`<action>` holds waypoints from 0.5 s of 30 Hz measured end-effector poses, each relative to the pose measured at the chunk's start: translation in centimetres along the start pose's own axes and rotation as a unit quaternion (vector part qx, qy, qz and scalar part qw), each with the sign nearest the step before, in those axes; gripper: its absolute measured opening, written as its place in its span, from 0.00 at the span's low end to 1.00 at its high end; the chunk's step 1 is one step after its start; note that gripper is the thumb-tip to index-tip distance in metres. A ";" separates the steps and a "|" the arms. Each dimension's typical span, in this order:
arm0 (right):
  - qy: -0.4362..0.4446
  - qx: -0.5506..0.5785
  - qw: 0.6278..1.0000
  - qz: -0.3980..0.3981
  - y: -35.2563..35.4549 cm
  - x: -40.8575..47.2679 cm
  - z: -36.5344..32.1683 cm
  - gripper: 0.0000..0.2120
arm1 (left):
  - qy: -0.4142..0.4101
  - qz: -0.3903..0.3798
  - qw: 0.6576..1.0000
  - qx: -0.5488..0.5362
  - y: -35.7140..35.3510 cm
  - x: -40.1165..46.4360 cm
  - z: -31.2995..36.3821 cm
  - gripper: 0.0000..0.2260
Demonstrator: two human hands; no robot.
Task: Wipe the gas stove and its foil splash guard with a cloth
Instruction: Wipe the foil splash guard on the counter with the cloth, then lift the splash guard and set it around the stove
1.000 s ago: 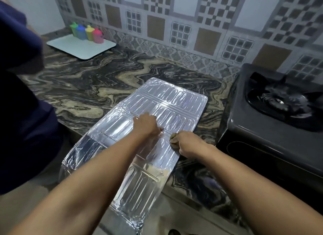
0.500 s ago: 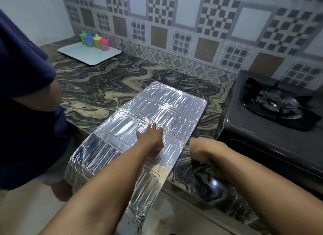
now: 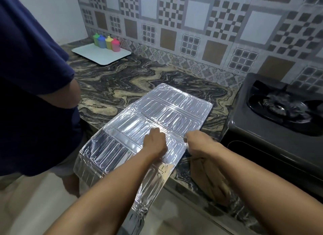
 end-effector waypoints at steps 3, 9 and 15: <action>0.066 0.021 0.998 -0.004 -0.1 1.1 -1.4 0.10 | 0.013 -0.012 0.999 -0.042 0.1 0.0 -0.8 0.09; 0.112 -0.020 0.991 -0.068 -1.1 2.6 -3.1 0.11 | 0.100 0.063 0.985 -0.125 2.2 1.0 -7.1 0.18; 0.140 -0.052 0.988 -0.045 -1.2 3.9 -3.4 0.14 | 0.356 0.081 0.926 -0.097 3.3 -1.4 -18.7 0.25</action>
Point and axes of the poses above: each hand's wrist, its own x-axis towards the middle knuckle, its own y-axis out of the back of the hand, z = x × y, the point moved 7 cm from there along x, towards the middle knuckle
